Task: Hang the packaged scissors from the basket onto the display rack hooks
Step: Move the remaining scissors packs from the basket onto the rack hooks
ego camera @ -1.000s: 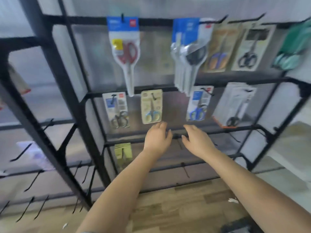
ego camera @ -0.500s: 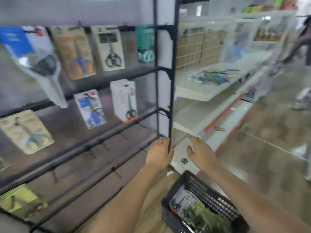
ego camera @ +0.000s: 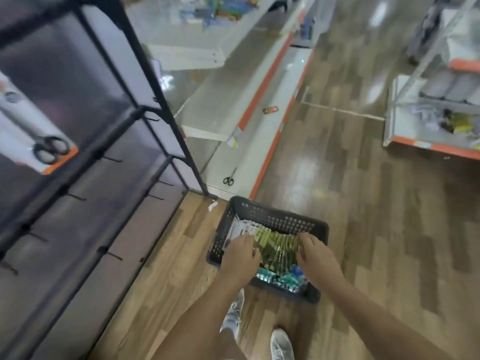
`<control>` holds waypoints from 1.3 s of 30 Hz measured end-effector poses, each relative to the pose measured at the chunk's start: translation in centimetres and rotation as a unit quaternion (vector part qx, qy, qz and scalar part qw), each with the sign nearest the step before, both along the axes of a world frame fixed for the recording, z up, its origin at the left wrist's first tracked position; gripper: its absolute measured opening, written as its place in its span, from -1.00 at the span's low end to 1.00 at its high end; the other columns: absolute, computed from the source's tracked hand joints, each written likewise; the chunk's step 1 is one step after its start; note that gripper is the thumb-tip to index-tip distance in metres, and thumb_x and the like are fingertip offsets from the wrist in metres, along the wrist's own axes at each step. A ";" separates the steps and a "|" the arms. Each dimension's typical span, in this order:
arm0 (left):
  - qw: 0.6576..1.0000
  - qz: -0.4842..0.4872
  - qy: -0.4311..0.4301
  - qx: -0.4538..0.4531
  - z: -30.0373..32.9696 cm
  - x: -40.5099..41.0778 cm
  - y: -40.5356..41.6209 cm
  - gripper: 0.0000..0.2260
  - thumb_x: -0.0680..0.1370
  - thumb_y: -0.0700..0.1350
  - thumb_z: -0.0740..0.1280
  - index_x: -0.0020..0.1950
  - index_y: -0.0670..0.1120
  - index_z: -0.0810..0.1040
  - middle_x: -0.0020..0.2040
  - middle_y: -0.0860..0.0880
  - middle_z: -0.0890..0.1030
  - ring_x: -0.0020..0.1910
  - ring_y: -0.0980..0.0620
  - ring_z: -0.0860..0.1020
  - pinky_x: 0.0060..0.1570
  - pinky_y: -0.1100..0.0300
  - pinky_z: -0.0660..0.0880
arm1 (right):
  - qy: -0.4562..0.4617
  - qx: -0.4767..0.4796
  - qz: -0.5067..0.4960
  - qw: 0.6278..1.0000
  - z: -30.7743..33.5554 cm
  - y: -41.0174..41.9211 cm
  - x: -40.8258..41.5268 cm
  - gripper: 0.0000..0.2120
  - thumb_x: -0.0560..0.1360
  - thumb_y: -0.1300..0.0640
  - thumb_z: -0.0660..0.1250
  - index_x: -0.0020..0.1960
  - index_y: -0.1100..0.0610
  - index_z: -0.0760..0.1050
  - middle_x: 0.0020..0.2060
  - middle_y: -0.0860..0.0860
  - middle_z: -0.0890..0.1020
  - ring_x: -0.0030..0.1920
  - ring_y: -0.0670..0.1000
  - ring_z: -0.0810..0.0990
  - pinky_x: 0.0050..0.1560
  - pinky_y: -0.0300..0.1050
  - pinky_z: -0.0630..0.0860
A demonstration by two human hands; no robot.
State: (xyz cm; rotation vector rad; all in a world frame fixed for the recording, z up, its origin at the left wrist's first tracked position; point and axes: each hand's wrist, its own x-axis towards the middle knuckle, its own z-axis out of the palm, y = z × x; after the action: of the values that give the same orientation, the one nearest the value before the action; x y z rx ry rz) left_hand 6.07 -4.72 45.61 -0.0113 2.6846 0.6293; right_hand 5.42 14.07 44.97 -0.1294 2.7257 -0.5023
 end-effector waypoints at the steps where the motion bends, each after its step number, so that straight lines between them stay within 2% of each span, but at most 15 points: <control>1: 1.000 -0.009 -0.015 0.007 -1.1 -0.4 -0.2 -0.85 0.61 -0.10 0.13 -0.02 -0.16 0.40 -0.05 -0.07 0.47 0.05 -0.09 0.48 -0.10 0.13 0.32 | -0.016 0.003 -0.013 1.000 -1.0 0.0 0.0 -0.57 0.61 0.14 0.10 0.46 0.19 0.22 0.40 0.06 0.36 0.30 0.05 0.42 0.21 -0.15 0.38; 4: 0.998 -0.046 -0.049 0.012 -4.1 -2.1 -1.5 -0.74 0.62 -0.10 0.11 0.24 -0.17 0.42 0.18 -0.07 0.48 0.23 -0.05 0.43 0.13 0.15 0.36 | -0.064 0.022 -0.048 0.997 -3.7 -0.6 -0.4 -0.56 0.61 0.10 0.11 0.47 0.16 0.20 0.41 0.03 0.35 0.33 0.02 0.40 0.24 -0.17 0.35; 5: 0.997 -0.054 -0.059 0.007 -5.1 -2.8 -2.1 -0.73 0.62 -0.09 0.10 0.25 -0.17 0.42 0.21 -0.07 0.47 0.23 -0.04 0.42 0.17 0.14 0.36 | -0.083 0.027 -0.057 0.995 -4.7 -0.9 -0.7 -0.55 0.61 0.09 0.10 0.47 0.15 0.20 0.41 0.02 0.34 0.34 0.01 0.38 0.26 -0.19 0.33; 10: 0.992 -0.102 -0.074 -0.015 -11.2 -7.2 -4.3 -0.72 0.62 -0.07 0.10 0.28 -0.11 0.42 0.23 -0.02 0.48 0.21 0.02 0.43 0.16 0.16 0.38 | -0.137 0.034 -0.098 0.985 -9.9 -2.0 -3.5 -0.55 0.61 0.08 0.08 0.49 0.12 0.19 0.42 0.00 0.33 0.35 0.00 0.37 0.27 -0.17 0.32; 13: 0.986 -0.138 -0.090 -0.036 -15.4 -9.1 -4.6 -0.69 0.62 -0.08 0.11 0.32 -0.12 0.38 0.27 -0.04 0.47 0.25 0.00 0.41 0.20 0.15 0.35 | -0.171 0.031 -0.125 0.977 -13.6 -1.8 -5.2 -0.61 0.61 0.08 0.07 0.42 0.14 0.26 0.32 0.05 0.45 0.23 0.06 0.48 0.14 -0.10 0.41; 15: 0.983 -0.149 -0.097 -0.044 -18.8 -9.7 -4.3 -0.70 0.61 -0.07 0.11 0.31 -0.11 0.38 0.26 -0.03 0.48 0.23 0.02 0.42 0.17 0.19 0.35 | -0.181 0.022 -0.142 0.973 -16.8 -1.5 -5.8 -0.60 0.62 0.09 0.06 0.43 0.14 0.24 0.30 0.06 0.47 0.22 0.05 0.49 0.06 -0.13 0.42; 17: 0.981 -0.153 -0.104 -0.055 -23.1 -9.7 -3.9 -0.69 0.62 -0.06 0.10 0.34 -0.10 0.36 0.30 -0.03 0.45 0.26 0.03 0.40 0.21 0.22 0.31 | -0.170 0.030 -0.142 0.975 -21.3 -1.2 -5.8 -0.58 0.61 0.09 0.07 0.45 0.13 0.22 0.33 0.04 0.43 0.25 0.02 0.47 0.08 -0.16 0.41; 19: 0.977 -0.163 -0.114 -0.073 -28.0 -9.4 -3.3 -0.60 0.63 -0.04 0.08 0.45 -0.12 0.25 0.45 -0.05 0.29 0.42 0.02 0.25 0.40 0.21 0.18 | -0.145 0.037 -0.137 0.979 -27.0 -1.0 -5.2 -0.57 0.60 0.10 0.11 0.44 0.15 0.24 0.35 0.05 0.42 0.28 0.03 0.45 0.17 -0.17 0.40; 22: 0.967 -0.197 -0.117 -0.108 -35.7 -8.9 -2.6 -0.49 0.64 0.01 0.04 0.54 -0.12 0.01 0.56 -0.06 -0.02 0.53 0.02 -0.03 0.50 0.15 -0.06 | -0.136 0.069 -0.109 0.982 -36.2 -1.7 -4.5 -0.51 0.61 0.05 0.08 0.51 0.15 0.13 0.48 0.07 0.23 0.47 0.03 0.20 0.45 -0.09 0.16; 25: 0.961 -0.216 -0.089 -0.146 -43.2 -9.9 -2.4 -0.47 0.65 0.04 -0.01 0.55 -0.12 -0.10 0.56 -0.09 -0.17 0.54 -0.01 -0.13 0.51 0.10 -0.15 | -0.110 0.071 -0.100 0.986 -44.9 -2.2 -5.8 -0.49 0.63 0.03 0.05 0.53 0.13 0.03 0.52 0.07 0.07 0.51 0.04 0.07 0.48 -0.01 0.05; 29: 0.948 -0.245 -0.018 -0.203 -52.6 -13.8 -2.6 -0.47 0.66 0.03 -0.05 0.54 -0.15 -0.15 0.55 -0.14 -0.21 0.53 -0.07 -0.18 0.49 0.03 -0.19 | -0.018 0.065 -0.135 0.988 -53.6 -1.6 -9.8 -0.49 0.57 0.10 0.17 0.47 0.22 0.17 0.47 0.18 0.20 0.45 0.15 0.20 0.46 0.11 0.15; 34: 0.954 -0.217 0.053 -0.200 -60.4 -18.5 -1.5 -0.47 0.64 0.05 0.00 0.53 -0.16 -0.03 0.56 -0.14 -0.07 0.53 -0.09 -0.07 0.48 0.03 -0.12 | 0.057 0.132 -0.142 0.979 -59.1 1.8 -15.3 -0.47 0.60 0.02 0.11 0.50 0.17 0.08 0.49 0.14 0.13 0.49 0.13 0.11 0.47 0.05 0.03; 37: 0.964 -0.195 0.061 -0.170 -63.0 -19.7 -1.1 -0.46 0.64 0.08 -0.01 0.54 -0.17 -0.02 0.56 -0.14 -0.09 0.54 -0.07 -0.10 0.48 0.07 -0.16 | 0.072 0.129 -0.169 0.974 -61.0 4.3 -16.6 -0.46 0.60 0.00 0.08 0.50 0.18 0.06 0.49 0.14 0.15 0.49 0.11 0.10 0.46 0.04 0.08; 39: 0.972 -0.178 0.037 -0.149 -64.2 -19.4 -1.3 -0.44 0.64 0.10 -0.02 0.54 -0.16 -0.05 0.56 -0.12 -0.14 0.54 -0.05 -0.15 0.47 0.06 -0.18 | 0.068 0.107 -0.212 0.969 -61.8 5.3 -16.3 -0.47 0.60 -0.01 0.07 0.50 0.18 0.09 0.47 0.14 0.20 0.48 0.10 0.14 0.44 0.04 0.12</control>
State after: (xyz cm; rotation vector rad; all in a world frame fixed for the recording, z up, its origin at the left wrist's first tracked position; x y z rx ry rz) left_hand -13.38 -5.99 -18.59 0.4099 2.7280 0.1171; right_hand -10.88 19.36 -16.80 0.5032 2.9262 -0.3130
